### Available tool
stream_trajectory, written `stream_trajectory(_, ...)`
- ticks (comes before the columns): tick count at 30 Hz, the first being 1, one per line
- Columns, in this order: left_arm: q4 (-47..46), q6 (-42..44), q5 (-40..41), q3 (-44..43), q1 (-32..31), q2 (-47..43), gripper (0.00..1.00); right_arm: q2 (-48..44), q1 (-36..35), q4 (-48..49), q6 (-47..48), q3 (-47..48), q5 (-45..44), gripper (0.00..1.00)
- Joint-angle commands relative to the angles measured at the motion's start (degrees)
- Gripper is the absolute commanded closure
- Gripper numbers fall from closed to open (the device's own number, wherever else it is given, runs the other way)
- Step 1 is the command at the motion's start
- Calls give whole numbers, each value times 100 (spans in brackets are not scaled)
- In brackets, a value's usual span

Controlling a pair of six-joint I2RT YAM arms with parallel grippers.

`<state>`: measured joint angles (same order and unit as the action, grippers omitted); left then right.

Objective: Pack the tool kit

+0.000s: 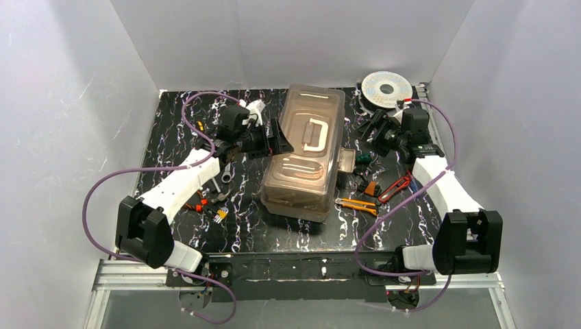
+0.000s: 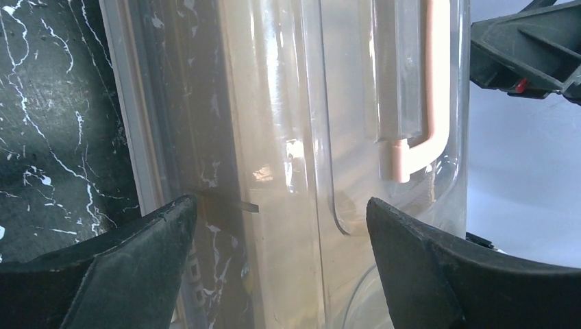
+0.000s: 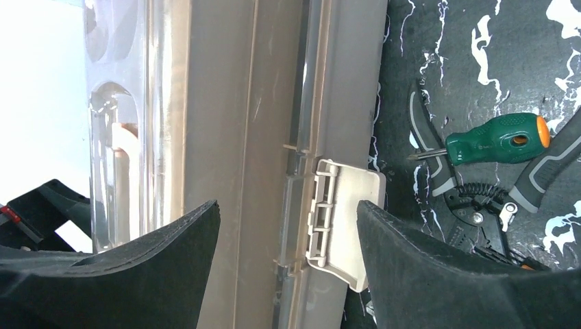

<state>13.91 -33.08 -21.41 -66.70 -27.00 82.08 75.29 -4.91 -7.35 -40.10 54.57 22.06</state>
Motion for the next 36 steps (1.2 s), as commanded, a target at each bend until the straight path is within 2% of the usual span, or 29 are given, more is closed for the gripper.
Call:
stream_trajectory(1,503,-75,-434,-55,-182,-196,8,156,-81,-217,227,406,128,20)
stream_trajectory(4,843,168,-175,-342,-182,-206,7,173,-197,-260,262,500,162,23)
stream_trajectory(8,1661,695,478,-1194,-183,20,4,114,-497,-563,441,717,-186,24)
stream_trajectory(12,2417,987,1378,-2134,-182,426,3,252,-1109,-1478,737,1462,-1775,21)
stream_trajectory(14,2487,1037,1518,-2473,-208,594,3,339,-1311,-1761,855,1704,-2050,20)
stream_trajectory(20,2510,1128,1413,-3403,-570,1088,7,287,-1390,-1596,773,1567,-1955,20)
stream_trajectory(26,2146,598,634,-3793,-922,1507,9,175,-1374,-1627,588,1411,-2106,18)
stream_trajectory(31,2086,544,597,-4215,-1292,1936,13,-328,-1189,-1030,250,780,-2181,17)
stream_trajectory(36,2180,581,753,-4521,-1500,2371,15,-472,-1028,-1007,143,576,-2184,18)
